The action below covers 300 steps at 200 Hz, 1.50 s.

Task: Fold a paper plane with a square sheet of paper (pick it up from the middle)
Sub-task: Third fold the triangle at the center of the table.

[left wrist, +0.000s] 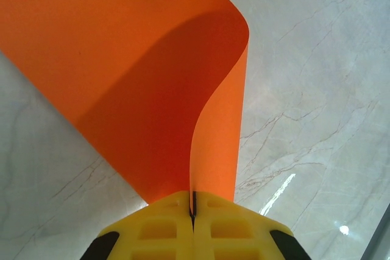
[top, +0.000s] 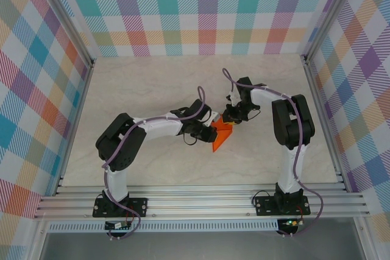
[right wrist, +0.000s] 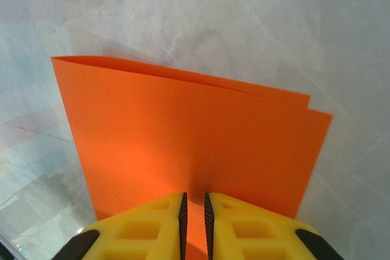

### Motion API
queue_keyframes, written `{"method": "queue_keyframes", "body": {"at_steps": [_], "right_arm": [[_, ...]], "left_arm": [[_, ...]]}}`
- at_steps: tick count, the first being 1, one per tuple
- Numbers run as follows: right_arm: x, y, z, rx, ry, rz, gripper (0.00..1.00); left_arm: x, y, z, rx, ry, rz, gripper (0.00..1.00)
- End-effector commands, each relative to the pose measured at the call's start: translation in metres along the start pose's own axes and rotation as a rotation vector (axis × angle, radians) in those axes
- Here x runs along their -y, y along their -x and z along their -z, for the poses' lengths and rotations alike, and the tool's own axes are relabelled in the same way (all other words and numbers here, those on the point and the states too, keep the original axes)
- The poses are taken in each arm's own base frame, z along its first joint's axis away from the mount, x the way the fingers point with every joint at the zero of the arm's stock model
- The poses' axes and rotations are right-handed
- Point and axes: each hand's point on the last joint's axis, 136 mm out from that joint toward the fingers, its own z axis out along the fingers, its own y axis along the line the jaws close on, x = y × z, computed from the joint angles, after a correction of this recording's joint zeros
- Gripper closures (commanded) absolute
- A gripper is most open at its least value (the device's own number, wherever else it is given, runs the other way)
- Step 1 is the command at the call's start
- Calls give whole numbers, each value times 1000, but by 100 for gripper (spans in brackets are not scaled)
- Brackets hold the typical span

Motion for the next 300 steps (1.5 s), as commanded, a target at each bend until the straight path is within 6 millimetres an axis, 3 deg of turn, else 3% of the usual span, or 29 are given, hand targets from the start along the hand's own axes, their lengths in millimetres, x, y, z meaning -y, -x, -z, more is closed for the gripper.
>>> {"method": "queue_keyframes", "body": {"at_steps": [1, 140, 265, 300], "right_arm": [[0, -4, -5, -36, -4, 9, 82], [0, -8, -8, -41, 3, -9, 82], [0, -6, -5, -32, -1, -17, 80], [-9, -3, 1, -13, 26, -19, 79]], "left_arm": [[-4, 0, -4, -30, -17, -9, 97], [-9, 5, -9, -29, -27, -6, 95], [-22, -7, -19, -60, 6, 20, 94], [-25, -9, -20, -65, 19, 22, 94]]}}
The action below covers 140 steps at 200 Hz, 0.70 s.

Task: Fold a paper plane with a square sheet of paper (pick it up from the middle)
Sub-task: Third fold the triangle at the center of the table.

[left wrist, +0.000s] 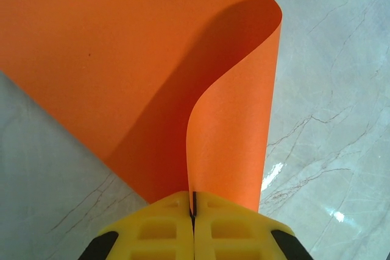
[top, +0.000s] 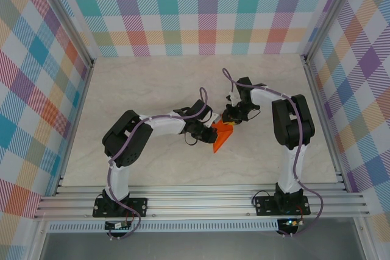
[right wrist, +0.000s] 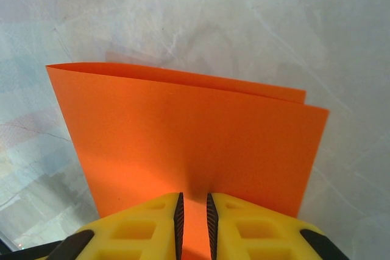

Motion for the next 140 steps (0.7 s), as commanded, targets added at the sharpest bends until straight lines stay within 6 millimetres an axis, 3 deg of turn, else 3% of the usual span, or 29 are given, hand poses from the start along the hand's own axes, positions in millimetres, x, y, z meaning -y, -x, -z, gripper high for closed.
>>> {"method": "queue_keyframes", "body": {"at_steps": [1, 37, 66, 115, 140], "right_arm": [[-9, -2, 2, -6, 25, -10, 79], [-17, 10, 37, 124, 26, -39, 75], [-19, 3, 54, 179, 34, -72, 75], [-31, -30, 62, 220, 139, -132, 80], [-39, -46, 54, 188, 237, -158, 85]], "left_arm": [[-13, -3, -3, -19, 21, 14, 94], [-14, -7, -4, -16, 15, 35, 94], [-14, -8, -7, -18, 8, 36, 94], [-14, -10, -9, -16, -3, 47, 93], [-13, -9, -9, -18, -8, 45, 93]]}}
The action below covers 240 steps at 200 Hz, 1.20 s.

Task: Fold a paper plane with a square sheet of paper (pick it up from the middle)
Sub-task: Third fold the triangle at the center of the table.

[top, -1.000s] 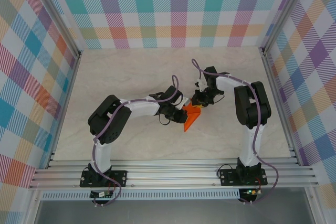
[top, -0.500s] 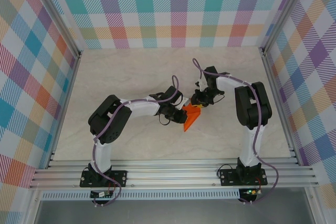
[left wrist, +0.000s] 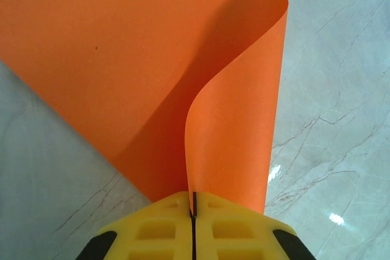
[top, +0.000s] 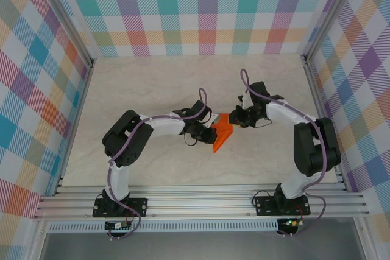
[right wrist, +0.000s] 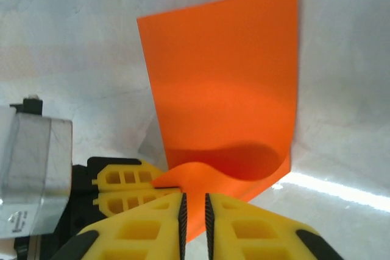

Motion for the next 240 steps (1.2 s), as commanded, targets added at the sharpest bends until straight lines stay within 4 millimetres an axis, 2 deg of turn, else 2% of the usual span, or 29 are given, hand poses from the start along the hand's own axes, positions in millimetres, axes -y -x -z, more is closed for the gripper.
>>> {"method": "queue_keyframes", "body": {"at_steps": [1, 34, 85, 147, 184, 211, 240], "right_arm": [[-17, -9, -1, -11, 133, -42, 85], [-17, -24, -11, -55, 204, -80, 86], [-12, -31, -27, -96, 246, -109, 86], [5, -35, -47, -119, 228, -126, 85], [25, -36, -60, -118, 161, -136, 85], [34, -40, -62, -124, 115, -149, 85], [21, -37, -50, -109, 146, -120, 84]], "left_arm": [[-10, -7, -6, -25, -6, 34, 93], [-10, -8, -7, -30, -8, 33, 93], [-11, -10, -8, -38, -7, 40, 93], [-12, -11, -8, -43, -1, 44, 92], [-14, -13, -9, -49, 4, 47, 92], [-15, -16, -10, -55, 8, 49, 92], [-15, -16, -10, -55, 7, 50, 93]]}}
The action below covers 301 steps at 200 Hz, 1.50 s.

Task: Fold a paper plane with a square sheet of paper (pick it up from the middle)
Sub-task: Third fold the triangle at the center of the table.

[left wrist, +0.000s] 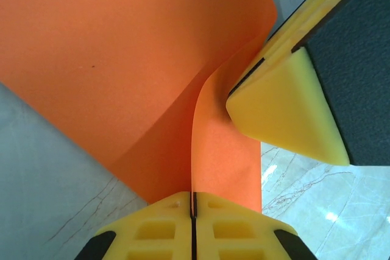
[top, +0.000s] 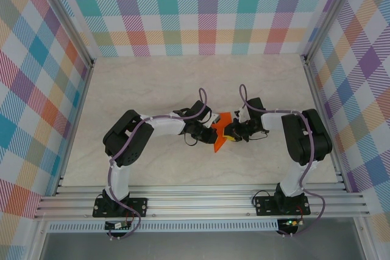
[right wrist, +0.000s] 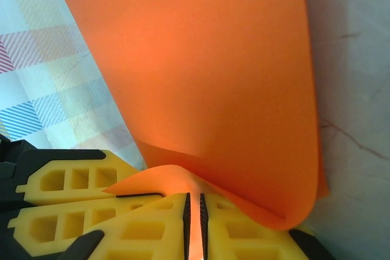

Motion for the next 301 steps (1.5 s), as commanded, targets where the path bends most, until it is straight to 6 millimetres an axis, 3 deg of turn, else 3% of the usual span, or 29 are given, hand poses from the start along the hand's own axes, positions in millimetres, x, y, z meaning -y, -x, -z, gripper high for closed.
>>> {"method": "queue_keyframes", "body": {"at_steps": [1, 41, 118, 155, 177, 232, 270, 301], "right_arm": [[2, -2, 5, 14, -31, 23, 84], [-14, 10, 22, 72, -20, 68, 83], [25, 22, 7, 64, -116, -7, 86], [-1, 25, 25, 95, -69, 38, 85], [-4, 34, 33, 119, -62, 35, 85], [15, 40, 20, 98, -68, -6, 86], [39, 37, 17, 90, -169, -44, 86], [17, 36, 31, 112, -133, 0, 85]], "left_arm": [[-16, -15, -7, -52, 24, 49, 93], [-17, -18, -7, -57, 29, 50, 93], [-17, -18, -7, -60, 29, 50, 93], [-17, -18, -7, -61, 29, 50, 93], [-17, -19, -6, -61, 31, 50, 93], [-18, -19, -5, -61, 36, 53, 93], [-19, -21, -5, -65, 41, 57, 93], [-20, -22, -5, -65, 46, 64, 93]]}}
